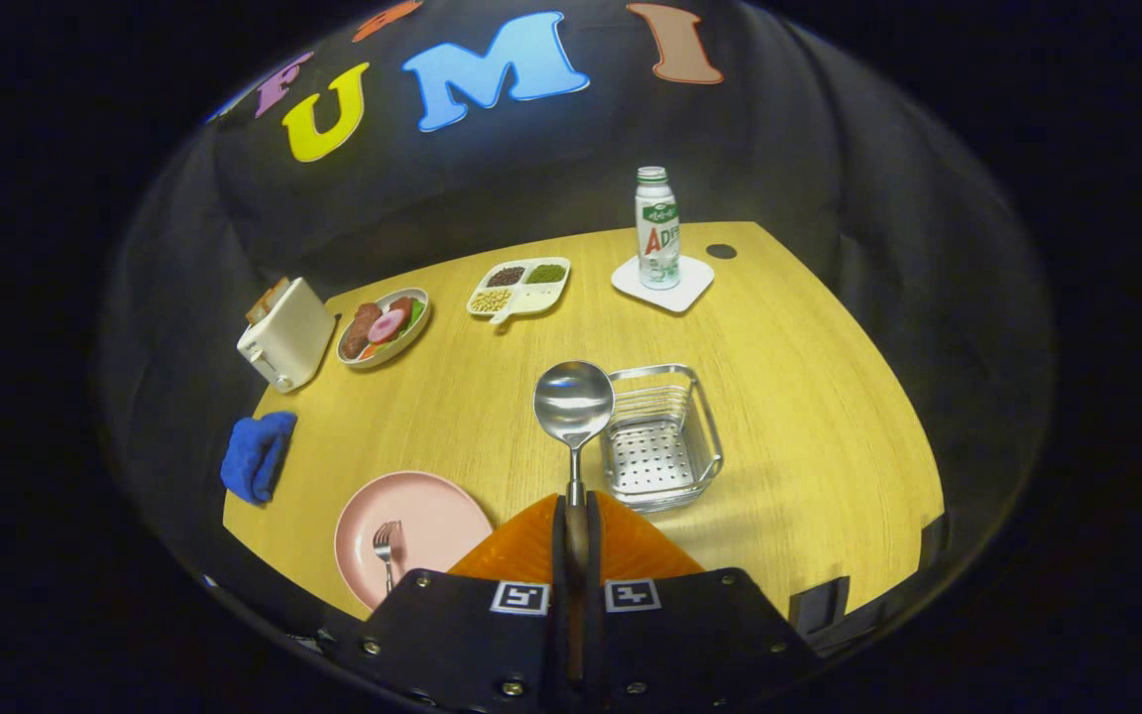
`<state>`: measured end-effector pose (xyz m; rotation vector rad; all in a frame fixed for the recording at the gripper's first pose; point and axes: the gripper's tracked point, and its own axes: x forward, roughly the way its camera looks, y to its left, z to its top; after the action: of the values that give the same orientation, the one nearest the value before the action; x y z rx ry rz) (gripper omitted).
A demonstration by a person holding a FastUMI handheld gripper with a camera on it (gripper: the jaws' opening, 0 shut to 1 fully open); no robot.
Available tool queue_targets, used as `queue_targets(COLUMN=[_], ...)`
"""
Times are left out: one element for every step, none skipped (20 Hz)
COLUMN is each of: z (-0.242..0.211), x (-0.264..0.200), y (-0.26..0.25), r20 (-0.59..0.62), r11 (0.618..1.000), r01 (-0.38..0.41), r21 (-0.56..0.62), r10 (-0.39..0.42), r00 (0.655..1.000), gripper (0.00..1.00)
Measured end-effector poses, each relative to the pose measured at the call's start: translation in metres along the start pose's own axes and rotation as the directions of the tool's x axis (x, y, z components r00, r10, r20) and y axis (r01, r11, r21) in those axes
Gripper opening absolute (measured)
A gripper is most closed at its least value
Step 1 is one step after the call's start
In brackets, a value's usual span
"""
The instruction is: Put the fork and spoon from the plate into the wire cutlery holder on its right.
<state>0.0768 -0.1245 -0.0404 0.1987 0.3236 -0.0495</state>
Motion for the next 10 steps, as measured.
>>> queue_targets(z=[0.002,0.005,0.006,0.008,0.007,0.008,0.006,0.003,0.0,-0.002], x=[0.0,0.0,0.001,0.001,0.002,0.003,0.005,0.007,0.01,0.013], y=[-0.008,-0.014,-0.019,-0.023,-0.026,-0.028,-0.03,-0.031,-0.033,-0.034], r20=[-0.005,-0.011,-0.015,-0.019,-0.024,-0.029,-0.043,-0.062,-0.084,-0.098], r11=[1.0,1.0,1.0,0.999,0.999,0.999,0.999,0.999,0.999,0.999], r01=[0.013,0.023,0.031,0.037,0.041,0.043,0.043,0.043,0.041,0.043], r21=[0.0,0.0,-0.003,-0.009,-0.013,-0.014,-0.015,-0.013,-0.009,-0.003], r10=[-0.013,-0.023,-0.031,-0.037,-0.041,-0.043,-0.044,-0.043,-0.041,-0.043], r00=[1.0,1.0,0.999,0.999,0.999,0.999,0.998,0.997,0.996,0.994], gripper=[0.06,0.06,0.06,0.06,0.06,0.07,0.06,0.06,0.06,0.06])
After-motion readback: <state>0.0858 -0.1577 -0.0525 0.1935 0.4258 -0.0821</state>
